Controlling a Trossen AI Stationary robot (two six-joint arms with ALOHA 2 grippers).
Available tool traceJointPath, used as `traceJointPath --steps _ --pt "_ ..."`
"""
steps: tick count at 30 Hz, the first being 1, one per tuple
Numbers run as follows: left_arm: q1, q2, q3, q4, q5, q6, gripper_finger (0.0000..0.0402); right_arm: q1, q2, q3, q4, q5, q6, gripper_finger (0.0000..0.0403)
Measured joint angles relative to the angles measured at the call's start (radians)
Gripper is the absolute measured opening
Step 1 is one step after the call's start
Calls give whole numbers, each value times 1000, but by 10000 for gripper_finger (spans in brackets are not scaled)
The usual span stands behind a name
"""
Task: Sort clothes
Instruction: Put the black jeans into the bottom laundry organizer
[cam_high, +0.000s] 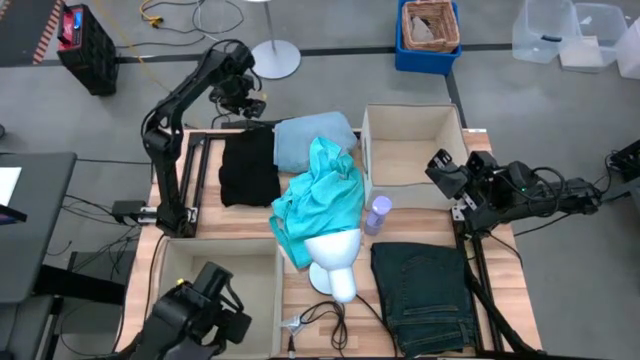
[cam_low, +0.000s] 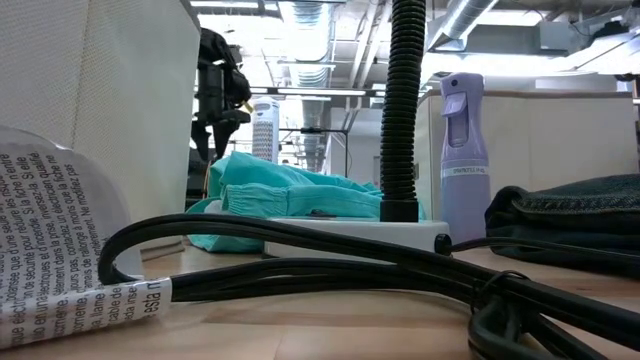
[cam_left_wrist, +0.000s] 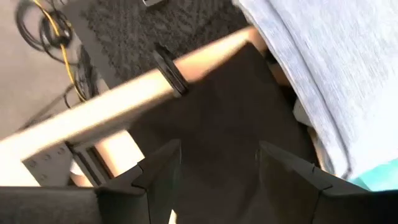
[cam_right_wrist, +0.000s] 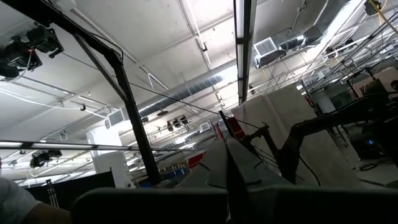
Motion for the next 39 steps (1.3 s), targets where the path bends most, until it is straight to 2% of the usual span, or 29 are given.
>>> traceJointPath --steps 4,8,17,31,39 --pt "27 6 -3 -6 31 20 202 0 0 0 1 0 0 8" --pt "40 66 -5 -38 79 17 202 0 0 0 1 0 0 8" --pt "29 174 -5 -92 79 22 202 20 0 0 3 0 19 8" --pt "29 230 -8 -168 76 10 202 2 0 0 2 0 18 8" --pt "30 230 -57 -168 110 0 202 2 0 0 2 0 18 8"
